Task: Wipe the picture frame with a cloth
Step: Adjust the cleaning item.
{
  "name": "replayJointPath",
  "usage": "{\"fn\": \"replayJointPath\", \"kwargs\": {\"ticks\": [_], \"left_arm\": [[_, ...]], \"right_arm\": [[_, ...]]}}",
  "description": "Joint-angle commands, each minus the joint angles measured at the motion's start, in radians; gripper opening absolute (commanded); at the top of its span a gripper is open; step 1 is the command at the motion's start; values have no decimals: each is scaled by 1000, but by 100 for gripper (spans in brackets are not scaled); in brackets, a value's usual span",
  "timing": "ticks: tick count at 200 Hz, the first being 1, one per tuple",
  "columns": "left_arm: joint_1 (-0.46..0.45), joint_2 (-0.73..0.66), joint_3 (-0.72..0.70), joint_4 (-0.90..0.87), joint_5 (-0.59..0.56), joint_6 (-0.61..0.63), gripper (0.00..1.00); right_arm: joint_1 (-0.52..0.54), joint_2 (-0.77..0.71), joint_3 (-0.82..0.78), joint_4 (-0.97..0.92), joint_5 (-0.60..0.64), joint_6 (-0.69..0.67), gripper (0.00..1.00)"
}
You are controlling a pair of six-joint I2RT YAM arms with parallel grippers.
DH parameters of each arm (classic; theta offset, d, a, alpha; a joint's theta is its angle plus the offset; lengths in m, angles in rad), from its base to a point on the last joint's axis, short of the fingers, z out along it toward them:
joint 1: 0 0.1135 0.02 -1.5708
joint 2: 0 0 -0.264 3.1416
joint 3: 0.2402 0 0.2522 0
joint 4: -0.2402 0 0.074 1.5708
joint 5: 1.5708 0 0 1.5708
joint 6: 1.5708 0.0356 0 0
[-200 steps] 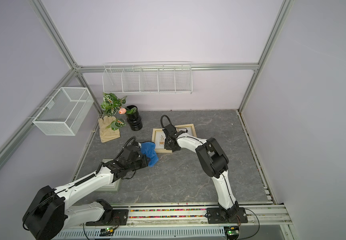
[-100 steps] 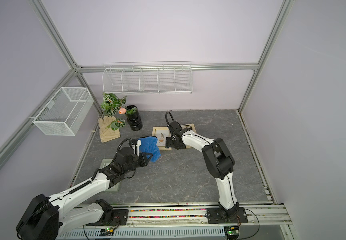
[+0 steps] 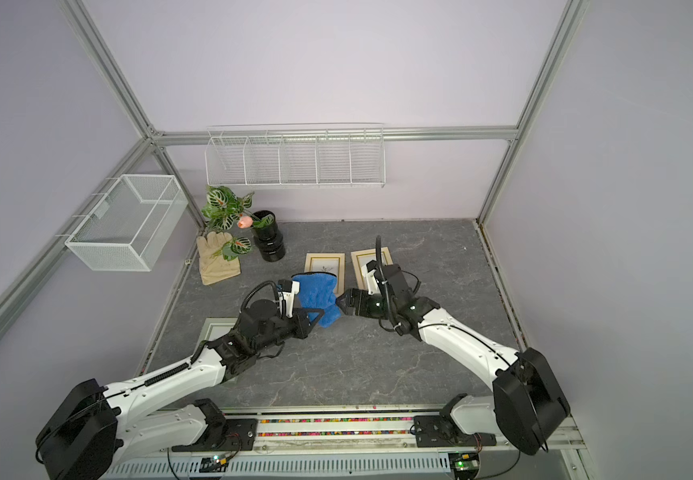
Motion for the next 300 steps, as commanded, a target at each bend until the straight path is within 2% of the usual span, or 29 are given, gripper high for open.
{"fn": "replayJointPath", "kwargs": {"ticks": [1,31,62,82,109,128,147,154,176,193,207,233,254,276,300], "left_arm": [[-33,27,43,80,17,17,0],[-73,66,65,112,41,19,0],[-105,70,79,127,66,27,0],[-113,73,91,95,71,36,0],[-114,65,104,23,65,47,0],[-113,51,135,-101,27,46,15],[-114,25,174,-257,-39,62,29],[-113,4,177,-299,-65,69,39],[-112,-85,162,-421,-196,46,60],[-106,-152,156,-514,-296,31,69],[-92,-189,163,-623,-421,-3,74],[25,-184,210,-877,-543,-95,76],[117,-122,244,-1047,-649,-163,76],[203,-72,230,-1053,-669,-176,76],[323,-33,189,-978,-597,-159,76]], "right_arm": [[21,-35,-33,161,-78,87,90],[51,-45,-47,213,-92,93,88],[59,-41,-45,189,-71,80,78],[63,-50,-47,181,-74,67,65],[67,-58,-44,137,-62,35,40],[68,-69,-45,109,-42,16,23],[68,-92,-41,53,16,-11,13],[68,-102,-41,37,35,-23,11],[63,-125,-46,2,69,-48,8],[55,-135,-48,-21,86,-64,7],[49,-143,-48,-45,109,-75,7],[39,-148,-51,-82,134,-94,6],[40,-147,-63,-92,150,-100,7],[39,-149,-78,-94,157,-100,7],[39,-164,-82,-116,169,-102,6]]}}
